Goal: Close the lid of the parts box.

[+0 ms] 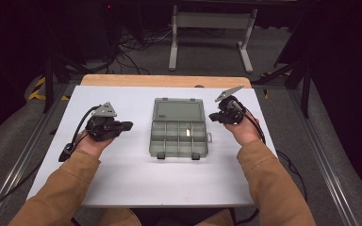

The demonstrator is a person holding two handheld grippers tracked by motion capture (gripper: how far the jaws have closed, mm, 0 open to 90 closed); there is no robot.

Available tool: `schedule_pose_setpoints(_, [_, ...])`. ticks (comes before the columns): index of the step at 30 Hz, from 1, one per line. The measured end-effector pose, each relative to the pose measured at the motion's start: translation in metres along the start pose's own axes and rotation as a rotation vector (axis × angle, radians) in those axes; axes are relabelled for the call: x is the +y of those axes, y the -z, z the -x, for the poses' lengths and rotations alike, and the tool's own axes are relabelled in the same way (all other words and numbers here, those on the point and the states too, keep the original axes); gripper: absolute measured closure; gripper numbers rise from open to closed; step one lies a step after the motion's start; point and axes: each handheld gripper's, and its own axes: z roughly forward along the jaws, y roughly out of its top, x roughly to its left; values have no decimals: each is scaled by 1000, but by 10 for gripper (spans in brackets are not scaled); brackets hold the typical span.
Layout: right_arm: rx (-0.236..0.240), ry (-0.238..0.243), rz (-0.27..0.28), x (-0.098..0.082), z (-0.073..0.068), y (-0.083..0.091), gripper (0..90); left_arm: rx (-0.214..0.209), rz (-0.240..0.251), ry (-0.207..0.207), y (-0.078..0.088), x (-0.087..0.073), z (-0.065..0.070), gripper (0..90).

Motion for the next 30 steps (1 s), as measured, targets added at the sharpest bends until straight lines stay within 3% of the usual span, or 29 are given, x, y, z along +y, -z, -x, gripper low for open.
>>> schedule_pose_setpoints(4, [-5,-2,4,0,3,-3,900,10,-3,0,-5,8,-1,893])
schedule_pose_setpoints(11, [-9,-19,8,0,10,-8,900,40,-22,47,-26,26,-6,896])
schedule_pose_setpoints(22, [-29,-35,11,0,22,-22,900,100,-42,99,-49,35,-19,897])
schedule_pose_setpoints(25, [-34,-38,13,0,23,-23,900,103,-53,93,-55,38,-21,897])
schedule_pose_setpoints(26, [-43,-38,16,1,25,-26,900,105,-63,73,-59,40,-22,898])
schedule_pose_setpoints(30, [-52,-38,15,1,26,-31,900,104,-63,81,-67,41,-23,898])
